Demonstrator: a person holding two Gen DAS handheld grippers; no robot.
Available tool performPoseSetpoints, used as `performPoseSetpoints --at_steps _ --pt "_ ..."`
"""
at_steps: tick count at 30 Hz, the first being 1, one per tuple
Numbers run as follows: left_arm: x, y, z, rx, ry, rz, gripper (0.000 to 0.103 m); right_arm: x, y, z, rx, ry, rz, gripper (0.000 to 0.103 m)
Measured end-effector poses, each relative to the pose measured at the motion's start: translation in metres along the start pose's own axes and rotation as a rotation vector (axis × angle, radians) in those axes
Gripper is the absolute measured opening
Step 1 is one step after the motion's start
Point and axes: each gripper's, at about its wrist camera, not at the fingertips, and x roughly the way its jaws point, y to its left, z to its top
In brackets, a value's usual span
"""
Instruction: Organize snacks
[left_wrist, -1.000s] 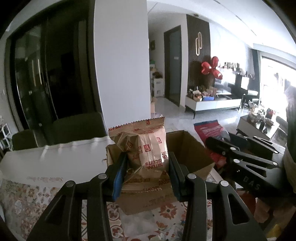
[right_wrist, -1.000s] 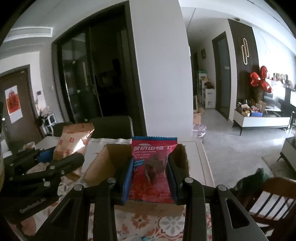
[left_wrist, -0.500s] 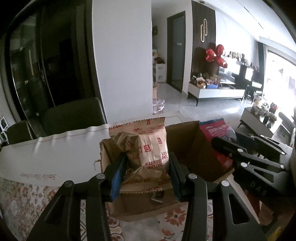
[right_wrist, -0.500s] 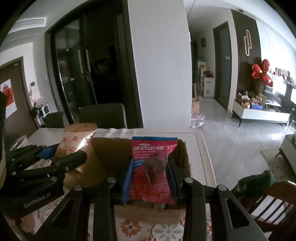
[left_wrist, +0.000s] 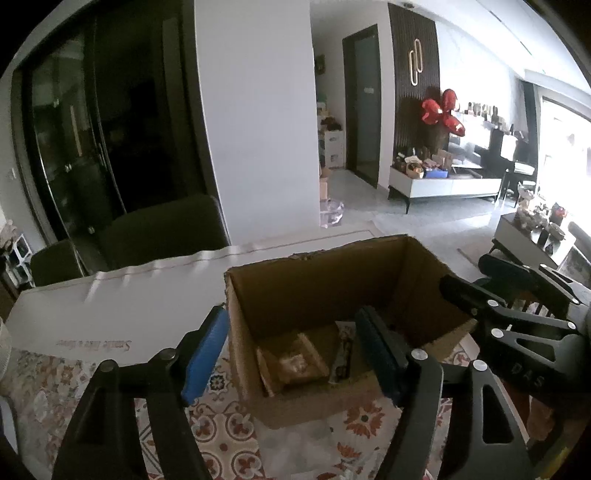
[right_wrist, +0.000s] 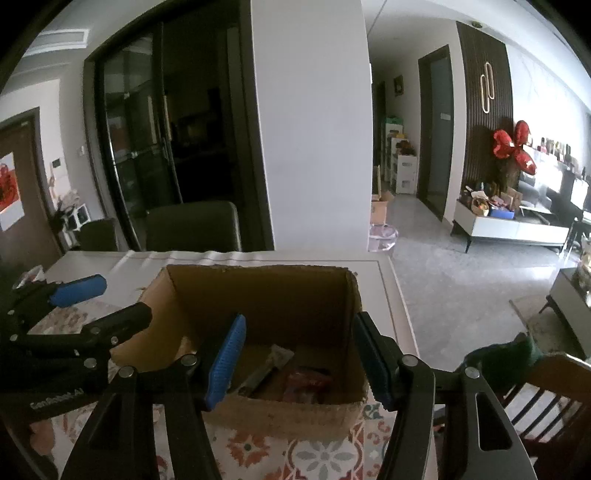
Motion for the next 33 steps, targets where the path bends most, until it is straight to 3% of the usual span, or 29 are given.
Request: performPoseSetpoints --at_steps 13,19,33 --pt "-0.078 0.008 -0.020 0.001 -0.137 0.049 0.077 -0.058 0.020 -0.013 0.006 -0.095 0.028 0.061" --pt "-0.103 0.010 -0.033 -0.009 -0.153 0.029 0.077 -0.081 0.035 -0.029 -0.001 -0.116 0.058 0.061" --pt "-0.150 0.009 -0.075 0.023 -0.201 0.064 0.078 -0.121 0.054 -0.067 -0.011 -0.138 0.080 0.061"
